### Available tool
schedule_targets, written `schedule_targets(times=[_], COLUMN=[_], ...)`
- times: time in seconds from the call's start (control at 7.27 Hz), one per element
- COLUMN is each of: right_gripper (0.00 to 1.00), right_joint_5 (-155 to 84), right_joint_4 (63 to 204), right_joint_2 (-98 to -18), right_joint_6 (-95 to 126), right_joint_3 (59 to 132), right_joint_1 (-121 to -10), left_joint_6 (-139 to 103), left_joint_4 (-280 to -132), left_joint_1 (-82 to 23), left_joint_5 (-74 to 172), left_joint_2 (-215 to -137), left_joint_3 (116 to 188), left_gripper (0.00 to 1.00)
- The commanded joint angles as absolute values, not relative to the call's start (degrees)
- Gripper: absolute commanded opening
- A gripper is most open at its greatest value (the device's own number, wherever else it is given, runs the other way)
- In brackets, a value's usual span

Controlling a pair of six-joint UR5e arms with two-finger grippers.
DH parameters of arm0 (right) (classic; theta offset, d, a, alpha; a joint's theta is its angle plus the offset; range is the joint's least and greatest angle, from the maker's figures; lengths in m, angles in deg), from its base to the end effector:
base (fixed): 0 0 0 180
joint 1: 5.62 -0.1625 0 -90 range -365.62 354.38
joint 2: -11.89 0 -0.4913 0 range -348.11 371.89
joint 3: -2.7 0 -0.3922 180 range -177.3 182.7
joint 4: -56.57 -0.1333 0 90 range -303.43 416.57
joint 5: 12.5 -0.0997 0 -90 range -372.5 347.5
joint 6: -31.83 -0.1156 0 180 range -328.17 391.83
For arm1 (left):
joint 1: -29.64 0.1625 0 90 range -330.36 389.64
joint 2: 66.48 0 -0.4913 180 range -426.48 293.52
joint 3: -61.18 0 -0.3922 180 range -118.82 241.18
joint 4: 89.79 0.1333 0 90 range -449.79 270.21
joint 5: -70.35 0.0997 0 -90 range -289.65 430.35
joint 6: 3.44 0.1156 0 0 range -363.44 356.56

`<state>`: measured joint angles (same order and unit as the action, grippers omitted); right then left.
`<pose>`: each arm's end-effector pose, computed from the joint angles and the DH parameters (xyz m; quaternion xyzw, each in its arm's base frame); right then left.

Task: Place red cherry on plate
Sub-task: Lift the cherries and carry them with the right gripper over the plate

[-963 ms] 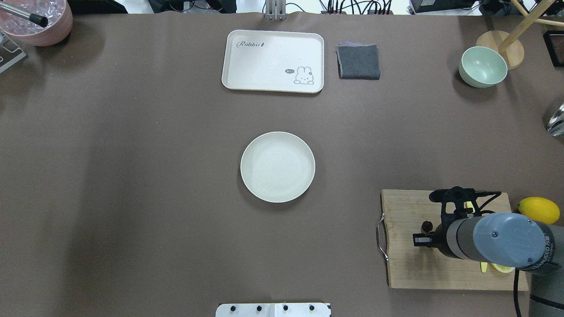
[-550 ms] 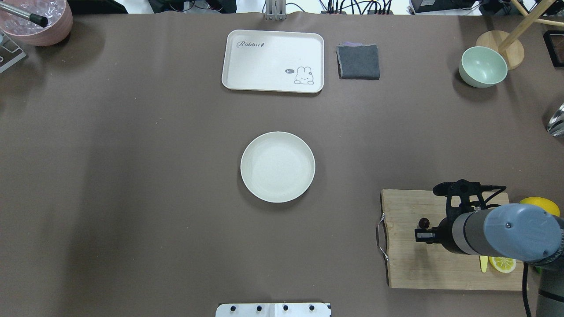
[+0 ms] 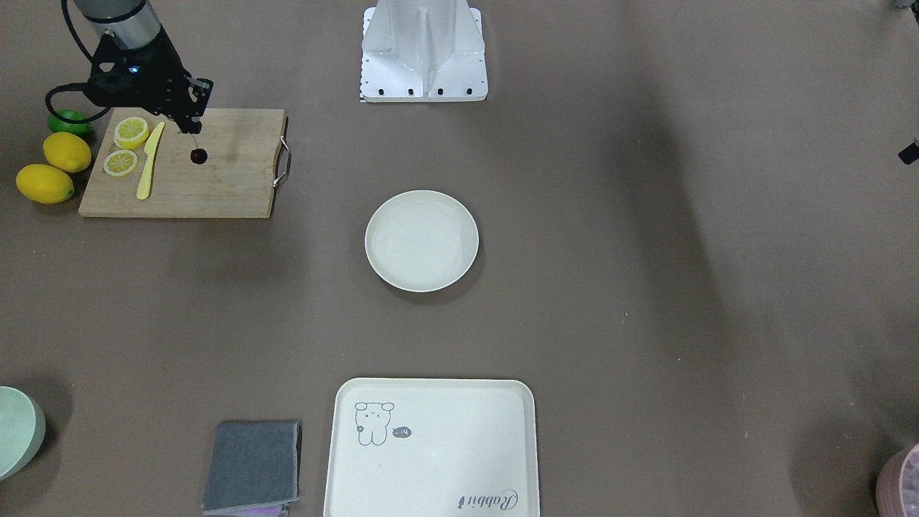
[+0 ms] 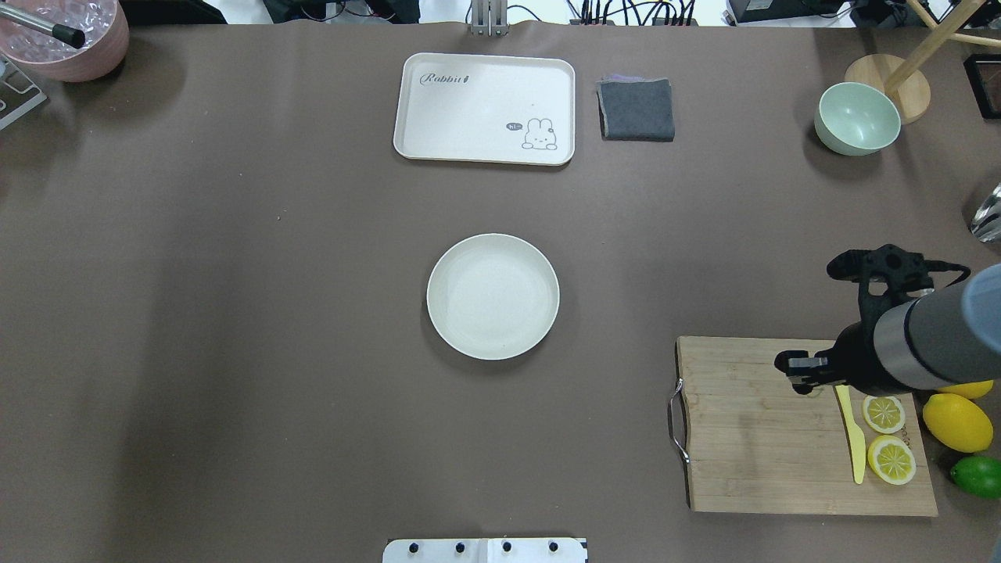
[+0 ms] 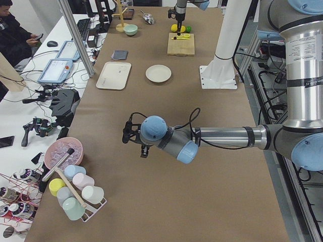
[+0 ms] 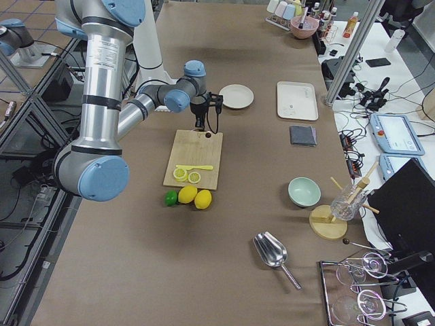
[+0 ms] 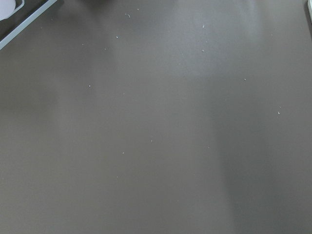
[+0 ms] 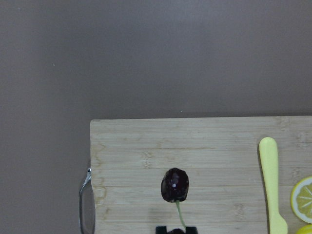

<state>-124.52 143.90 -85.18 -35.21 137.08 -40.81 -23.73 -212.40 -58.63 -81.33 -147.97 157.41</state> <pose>-0.2724 -0.3021 0.4304 0.0062 -0.3805 0.0333 0.9242 -0.0185 -0.4337 0.6610 0.1260 0.5286 -0.0013 0.8395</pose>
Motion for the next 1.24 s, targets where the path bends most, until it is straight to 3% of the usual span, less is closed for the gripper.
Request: schedule_targets(times=[0.0,0.28,0.55,1.1], right_gripper=[0.00,0.00,0.00,0.00], right_joint_5=[-132.97,-132.83,-130.64,-125.46], right_joint_4=[162.38,184.35,193.12,192.98], right_joint_2=[-75.63,-58.69,-48.09,-29.71], right_joint_6=[-26.74,-25.65,-28.44,-32.59], right_joint_3=[141.82,142.27,141.32,122.45], right_joint_1=[-51.02,-52.38,-48.10,-43.69], left_joint_6=[-23.57,-23.57,-23.66,-23.66], left_joint_4=[-212.48,-212.48,-212.40,-212.40], left_joint_1=[-58.78,-58.69,-58.61,-58.78], left_joint_5=[-81.26,-81.26,-81.44,-81.53], left_joint_2=[-146.47,-145.50,-145.58,-144.89], left_joint_3=[158.29,159.00,159.26,159.00], left_gripper=[0.98,0.98,0.98,0.98])
